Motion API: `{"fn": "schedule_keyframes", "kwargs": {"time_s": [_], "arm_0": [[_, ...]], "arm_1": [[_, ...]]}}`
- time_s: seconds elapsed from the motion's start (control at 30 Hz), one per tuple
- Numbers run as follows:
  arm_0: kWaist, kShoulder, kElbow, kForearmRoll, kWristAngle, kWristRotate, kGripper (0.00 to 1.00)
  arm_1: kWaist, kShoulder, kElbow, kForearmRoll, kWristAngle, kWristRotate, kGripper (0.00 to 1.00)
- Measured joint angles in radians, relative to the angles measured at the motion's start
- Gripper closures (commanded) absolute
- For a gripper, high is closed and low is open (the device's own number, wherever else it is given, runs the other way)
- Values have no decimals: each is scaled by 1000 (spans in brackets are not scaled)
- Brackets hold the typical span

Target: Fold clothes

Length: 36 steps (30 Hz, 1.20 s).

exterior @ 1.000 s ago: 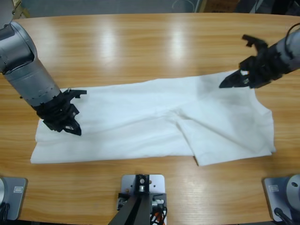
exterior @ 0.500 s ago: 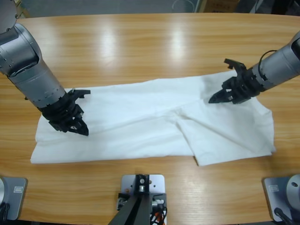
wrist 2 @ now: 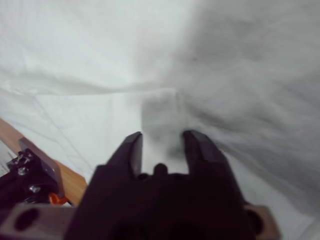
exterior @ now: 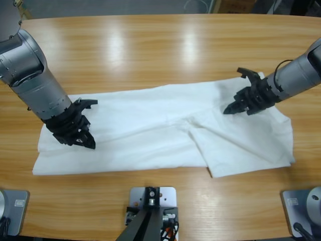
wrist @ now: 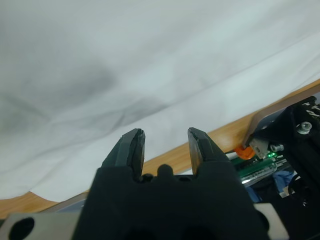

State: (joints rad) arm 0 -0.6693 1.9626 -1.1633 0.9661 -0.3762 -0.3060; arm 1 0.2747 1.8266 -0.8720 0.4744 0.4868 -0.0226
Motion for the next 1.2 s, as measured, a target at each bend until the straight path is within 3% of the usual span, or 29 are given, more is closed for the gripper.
{"fn": "schedule_keyframes", "kwargs": {"time_s": [0.37,0.67,0.93,0.97,1.0,1.03,1.2], "arm_0": [[-21,0,12,-11,0,0,575],[-30,1,41,-16,-1,0,575],[-30,2,59,-33,-1,0,575],[-30,2,59,-34,-2,0,575],[-30,2,60,-35,-2,0,575],[-30,2,60,-35,-3,0,575],[-30,2,74,-43,-4,0,575]], "arm_1": [[23,-152,-22,-7,-1,-47,1000],[86,-59,-218,19,33,-127,1000],[105,33,-428,195,38,-249,1000],[105,50,-442,211,38,-258,781],[105,66,-452,225,38,-264,182],[105,84,-456,236,38,-266,4],[106,133,-457,270,67,-256,0]]}}
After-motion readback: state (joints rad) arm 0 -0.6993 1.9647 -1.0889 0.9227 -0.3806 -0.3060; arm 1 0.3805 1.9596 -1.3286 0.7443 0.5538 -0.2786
